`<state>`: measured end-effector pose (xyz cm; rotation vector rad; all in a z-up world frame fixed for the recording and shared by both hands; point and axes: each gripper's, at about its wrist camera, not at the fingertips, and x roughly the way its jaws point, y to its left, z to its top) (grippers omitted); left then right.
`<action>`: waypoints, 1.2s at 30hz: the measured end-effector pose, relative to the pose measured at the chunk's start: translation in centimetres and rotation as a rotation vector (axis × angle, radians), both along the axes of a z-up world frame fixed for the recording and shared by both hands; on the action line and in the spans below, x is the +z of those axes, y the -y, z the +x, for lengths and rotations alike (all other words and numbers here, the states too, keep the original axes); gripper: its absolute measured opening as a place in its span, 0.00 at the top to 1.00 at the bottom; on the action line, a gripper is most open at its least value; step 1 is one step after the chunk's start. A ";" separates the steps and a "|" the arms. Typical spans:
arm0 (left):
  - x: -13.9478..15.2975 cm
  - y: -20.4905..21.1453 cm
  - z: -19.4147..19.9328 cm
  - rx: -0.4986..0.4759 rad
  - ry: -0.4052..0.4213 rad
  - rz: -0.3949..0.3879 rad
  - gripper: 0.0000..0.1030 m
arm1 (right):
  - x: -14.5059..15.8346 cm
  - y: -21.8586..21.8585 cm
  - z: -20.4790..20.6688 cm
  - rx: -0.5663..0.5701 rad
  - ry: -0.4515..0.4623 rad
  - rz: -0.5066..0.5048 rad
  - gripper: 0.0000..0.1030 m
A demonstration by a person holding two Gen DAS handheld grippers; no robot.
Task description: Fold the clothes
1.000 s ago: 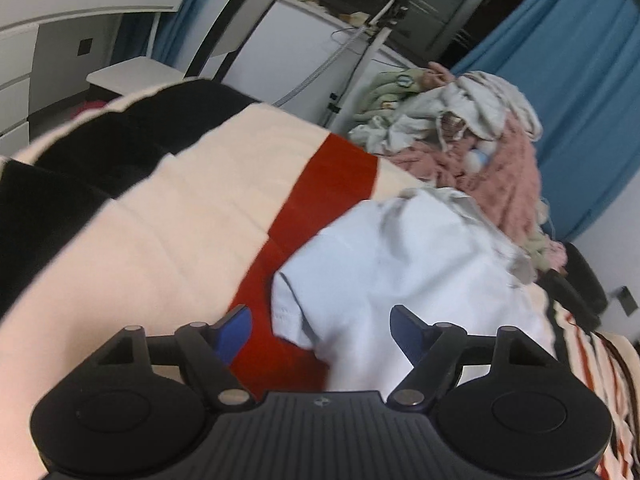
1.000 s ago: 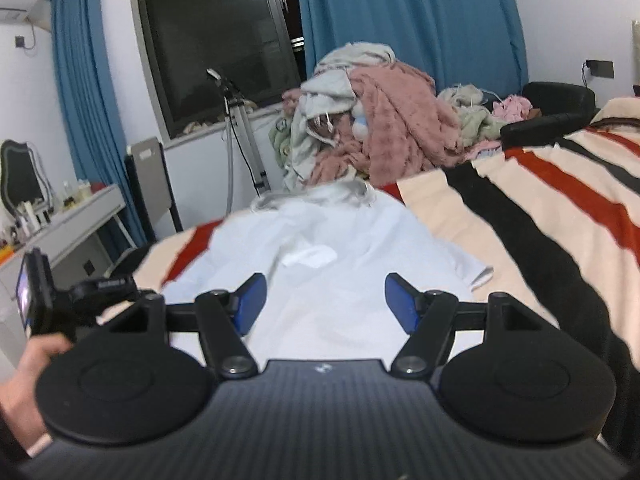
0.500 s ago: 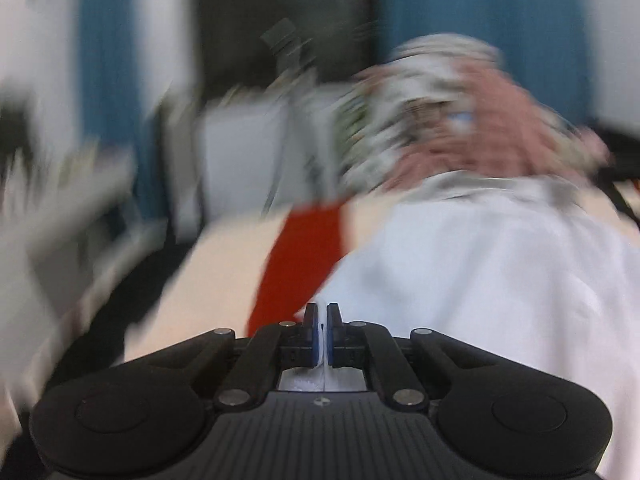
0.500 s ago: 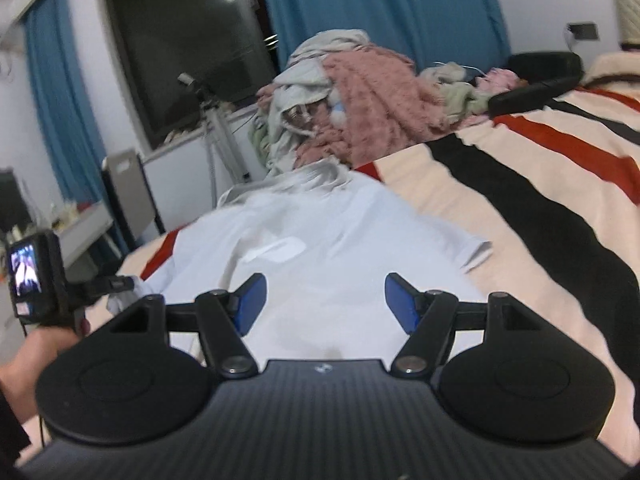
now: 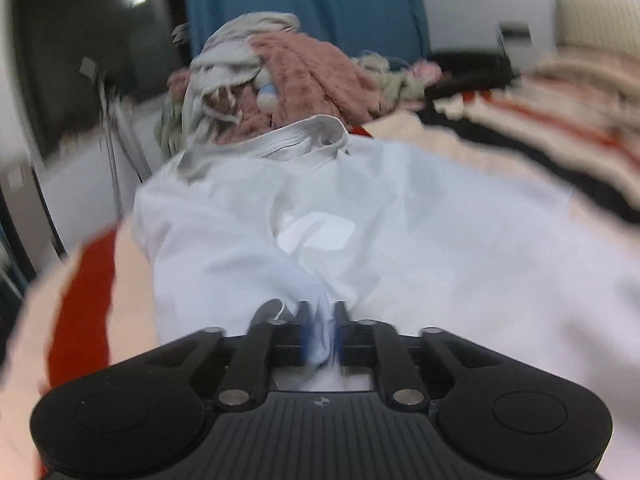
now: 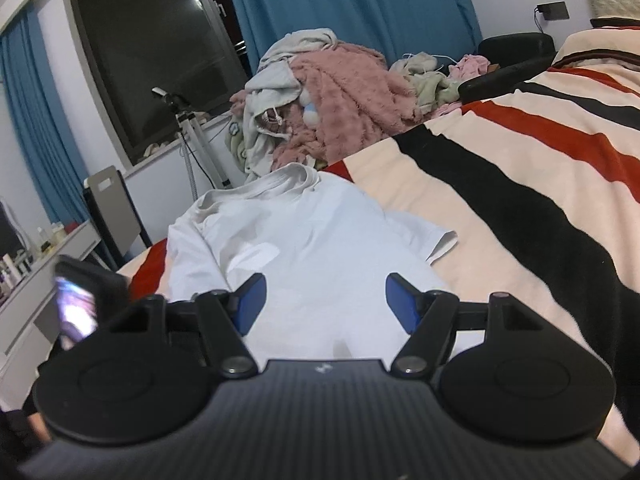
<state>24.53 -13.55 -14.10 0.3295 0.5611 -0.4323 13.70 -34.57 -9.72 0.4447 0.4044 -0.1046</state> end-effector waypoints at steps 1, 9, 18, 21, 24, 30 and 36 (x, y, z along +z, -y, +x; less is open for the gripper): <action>0.7 -1.6 -0.3 0.006 -0.032 -0.071 0.63 | -0.1 0.0 0.0 0.003 -0.002 0.004 0.33; 1.8 -15.5 1.9 0.265 -0.282 -0.683 0.37 | -0.5 -0.7 0.6 0.014 -0.037 0.008 0.33; -3.0 -19.6 8.7 0.403 -0.442 -0.929 0.77 | -1.8 -1.4 1.5 0.033 -0.083 -0.013 0.33; -3.0 -20.1 9.6 0.391 -0.410 -0.962 0.95 | -2.3 -1.7 1.8 0.032 -0.098 -0.035 0.33; -1.8 -21.1 10.0 0.384 -0.349 -0.954 0.96 | -2.6 -2.0 2.1 0.036 -0.114 -0.046 0.33; 4.5 -27.5 12.8 0.384 -0.211 -0.833 0.97 | -2.4 -3.2 2.1 0.060 -0.131 -0.092 0.33; 11.2 -32.6 17.9 0.534 -0.045 -0.609 0.99 | -2.3 -4.4 2.9 0.063 -0.134 -0.160 0.33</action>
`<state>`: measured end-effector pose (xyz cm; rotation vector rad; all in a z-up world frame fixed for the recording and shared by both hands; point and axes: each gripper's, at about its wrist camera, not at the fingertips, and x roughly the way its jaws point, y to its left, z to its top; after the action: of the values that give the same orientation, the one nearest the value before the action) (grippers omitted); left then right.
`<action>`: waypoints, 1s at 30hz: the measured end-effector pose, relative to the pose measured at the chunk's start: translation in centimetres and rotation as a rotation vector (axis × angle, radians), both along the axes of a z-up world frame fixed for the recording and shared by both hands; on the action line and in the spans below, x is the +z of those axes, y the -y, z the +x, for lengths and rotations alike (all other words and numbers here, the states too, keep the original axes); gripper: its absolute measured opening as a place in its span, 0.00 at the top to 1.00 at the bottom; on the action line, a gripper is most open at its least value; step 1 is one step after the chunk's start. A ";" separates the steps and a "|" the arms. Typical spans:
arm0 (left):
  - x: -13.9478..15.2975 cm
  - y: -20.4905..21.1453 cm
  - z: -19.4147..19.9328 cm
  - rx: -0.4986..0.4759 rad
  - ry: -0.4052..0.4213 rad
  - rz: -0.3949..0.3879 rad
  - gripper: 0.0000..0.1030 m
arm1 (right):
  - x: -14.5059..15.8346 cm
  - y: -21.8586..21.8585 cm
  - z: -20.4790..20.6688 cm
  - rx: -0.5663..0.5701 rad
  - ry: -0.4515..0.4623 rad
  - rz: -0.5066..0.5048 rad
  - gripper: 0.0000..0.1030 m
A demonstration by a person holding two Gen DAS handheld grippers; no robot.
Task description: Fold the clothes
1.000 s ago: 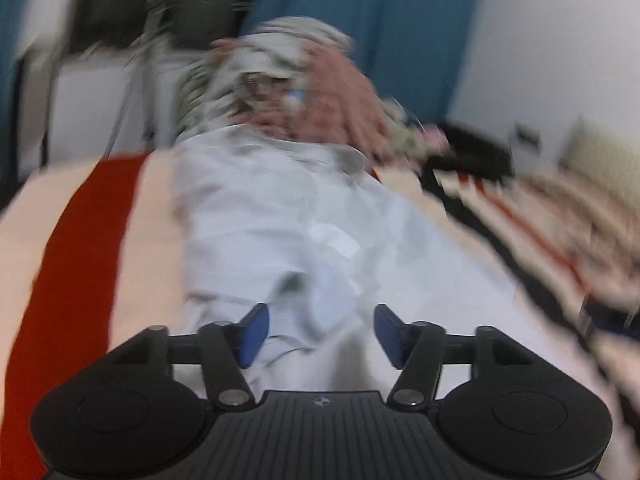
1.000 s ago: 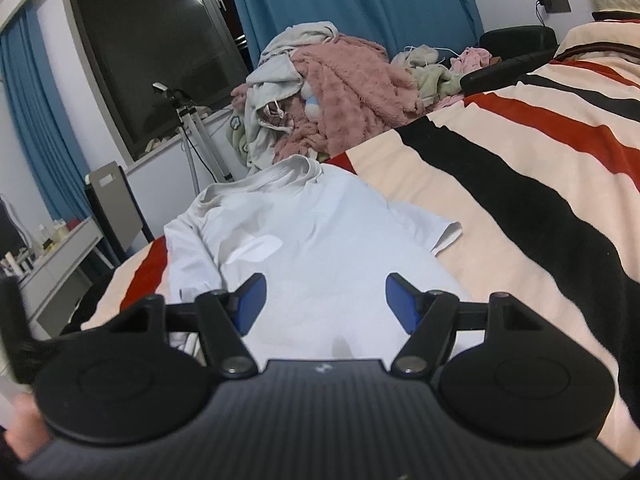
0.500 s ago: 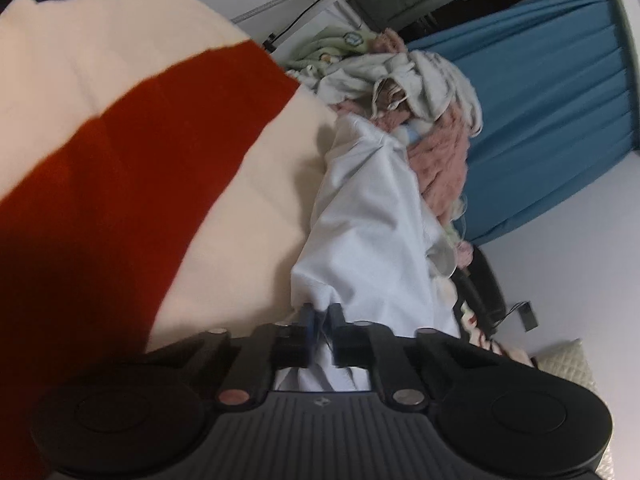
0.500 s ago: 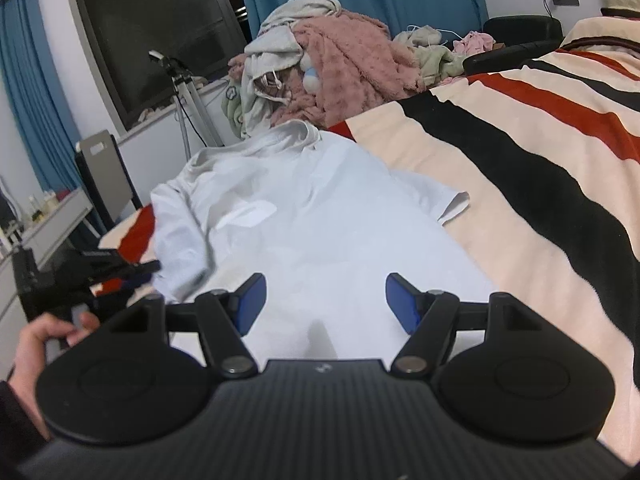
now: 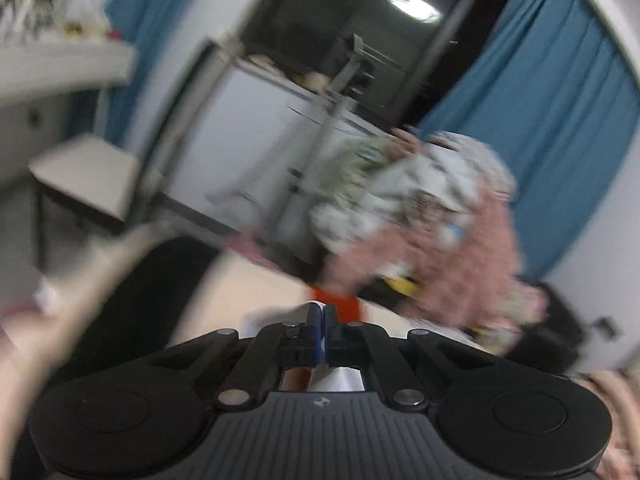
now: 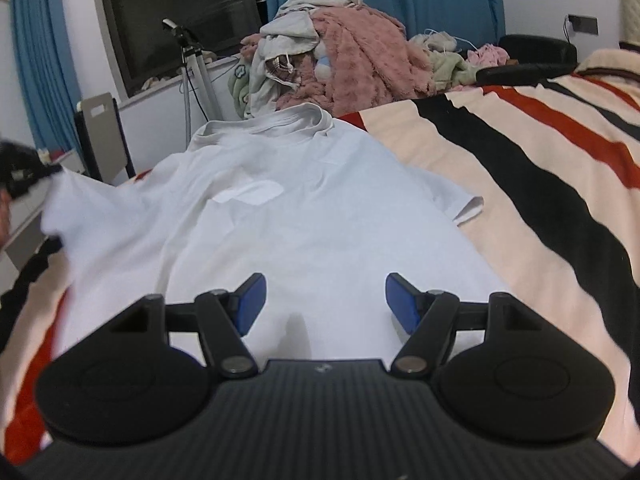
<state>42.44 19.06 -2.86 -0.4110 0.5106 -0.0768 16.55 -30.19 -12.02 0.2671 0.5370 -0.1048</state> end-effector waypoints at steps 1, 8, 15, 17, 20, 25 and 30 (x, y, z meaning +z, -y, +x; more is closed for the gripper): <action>0.9 -0.7 1.0 0.037 0.000 0.046 0.99 | 0.0 0.0 0.1 -0.002 0.001 -0.009 0.33; -2.5 0.5 7.2 0.137 -0.160 0.430 0.98 | -0.3 0.0 1.2 -0.023 0.009 -0.045 0.33; -3.8 0.8 -0.4 0.013 -0.191 0.297 0.68 | -0.2 -0.7 0.9 0.016 0.040 -0.065 0.33; -3.0 1.3 -4.9 0.010 -0.202 0.271 0.55 | 0.2 -1.0 0.3 0.020 0.051 -0.079 0.34; -2.2 1.5 -14.6 -0.036 -0.260 0.200 0.54 | 0.7 -1.4 -0.6 0.026 0.066 -0.095 0.33; -2.9 5.1 -27.8 -0.182 -0.445 0.166 0.54 | 1.7 -2.0 -2.7 0.032 0.069 -0.126 0.34; -4.3 9.2 -36.2 -0.290 -0.584 0.160 0.54 | 3.4 -2.1 -5.7 0.026 0.074 -0.157 0.34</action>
<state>6.29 9.89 -7.12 -0.1934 1.1440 -0.1965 10.86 -28.04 -8.66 0.1103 0.4561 -0.1114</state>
